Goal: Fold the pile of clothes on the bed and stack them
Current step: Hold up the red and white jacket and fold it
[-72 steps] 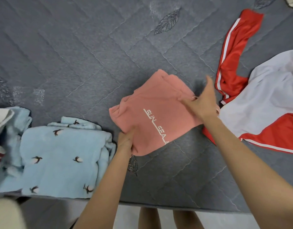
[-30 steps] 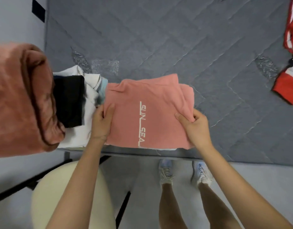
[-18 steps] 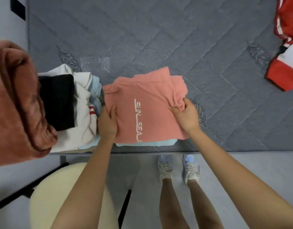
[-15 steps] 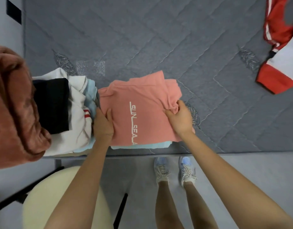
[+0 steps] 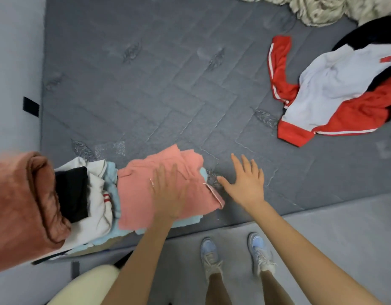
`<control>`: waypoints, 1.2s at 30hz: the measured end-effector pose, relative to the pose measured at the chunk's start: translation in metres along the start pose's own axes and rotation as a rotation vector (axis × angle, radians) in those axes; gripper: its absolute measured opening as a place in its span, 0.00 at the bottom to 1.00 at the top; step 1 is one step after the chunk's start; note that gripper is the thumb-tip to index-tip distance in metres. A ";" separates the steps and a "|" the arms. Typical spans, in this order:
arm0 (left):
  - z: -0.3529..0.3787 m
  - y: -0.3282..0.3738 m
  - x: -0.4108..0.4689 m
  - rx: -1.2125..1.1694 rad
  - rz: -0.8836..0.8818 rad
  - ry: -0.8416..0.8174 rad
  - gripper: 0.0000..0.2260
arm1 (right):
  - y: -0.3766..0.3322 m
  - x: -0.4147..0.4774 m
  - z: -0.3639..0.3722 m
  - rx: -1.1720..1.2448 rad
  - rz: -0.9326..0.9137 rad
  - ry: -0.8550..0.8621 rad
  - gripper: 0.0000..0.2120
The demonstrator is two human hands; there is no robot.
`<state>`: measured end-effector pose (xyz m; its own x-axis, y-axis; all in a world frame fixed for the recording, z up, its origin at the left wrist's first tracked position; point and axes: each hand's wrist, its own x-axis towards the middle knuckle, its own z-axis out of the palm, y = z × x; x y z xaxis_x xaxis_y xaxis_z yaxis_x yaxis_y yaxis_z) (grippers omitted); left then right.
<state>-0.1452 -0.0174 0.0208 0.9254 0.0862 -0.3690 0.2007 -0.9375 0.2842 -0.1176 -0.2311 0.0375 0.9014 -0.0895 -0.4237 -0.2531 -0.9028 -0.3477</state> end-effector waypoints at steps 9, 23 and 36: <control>-0.037 0.168 -0.004 0.033 0.123 0.060 0.30 | 0.106 -0.023 -0.118 -0.125 -0.041 0.030 0.39; -0.011 0.403 -0.013 0.102 0.170 0.065 0.35 | 0.301 -0.009 -0.273 -0.193 0.098 -0.002 0.36; 0.010 0.433 0.061 0.134 0.185 0.005 0.33 | 0.333 0.065 -0.276 -0.224 0.062 0.014 0.39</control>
<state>-0.0051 -0.4215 0.1128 0.9440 -0.0900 -0.3174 -0.0167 -0.9739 0.2265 -0.0467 -0.6539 0.1249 0.8916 -0.1517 -0.4267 -0.2249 -0.9661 -0.1265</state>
